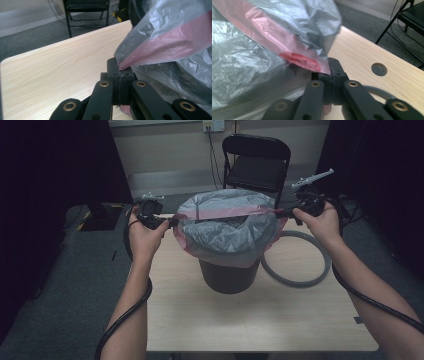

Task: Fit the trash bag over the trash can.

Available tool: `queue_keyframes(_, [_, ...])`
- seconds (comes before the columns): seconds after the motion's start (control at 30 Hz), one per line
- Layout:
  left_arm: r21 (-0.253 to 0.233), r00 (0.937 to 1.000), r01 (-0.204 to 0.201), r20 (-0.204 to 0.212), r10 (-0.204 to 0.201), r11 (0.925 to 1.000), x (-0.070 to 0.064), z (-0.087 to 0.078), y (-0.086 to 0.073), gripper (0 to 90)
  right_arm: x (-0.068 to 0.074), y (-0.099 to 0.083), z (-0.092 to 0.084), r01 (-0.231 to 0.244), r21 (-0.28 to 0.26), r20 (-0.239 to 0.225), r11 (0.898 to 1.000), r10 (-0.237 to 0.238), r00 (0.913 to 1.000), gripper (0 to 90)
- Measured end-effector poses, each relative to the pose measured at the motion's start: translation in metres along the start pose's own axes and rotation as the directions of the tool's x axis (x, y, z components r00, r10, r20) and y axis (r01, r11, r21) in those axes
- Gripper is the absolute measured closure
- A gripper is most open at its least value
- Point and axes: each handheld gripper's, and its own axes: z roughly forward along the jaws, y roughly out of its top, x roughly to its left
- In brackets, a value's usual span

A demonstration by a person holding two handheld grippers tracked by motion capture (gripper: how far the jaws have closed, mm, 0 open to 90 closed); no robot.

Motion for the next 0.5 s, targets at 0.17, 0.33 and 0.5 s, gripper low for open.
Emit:
queue_keyframes(0.17, [-0.009,0.9998,-0.020,0.004,0.020,0.9998,-0.008,-0.009,0.004,89.7,0.003,0.002,-0.023,-0.080,-0.085,-0.007,0.993,0.080,0.9968,52.0])
queue_keyframes(0.33, [-0.005,0.9990,-0.044,-0.008,0.043,0.9990,-0.015,-0.009,0.007,89.3,0.021,0.015,-0.029,-0.056,-0.092,0.022,0.994,0.058,0.9980,40.6])
queue_keyframes(0.5, [-0.012,0.9999,-0.006,-0.010,0.006,0.9999,-0.010,-0.005,0.006,89.1,0.027,0.023,-0.005,-0.036,-0.049,0.076,0.998,0.040,0.9963,41.3])
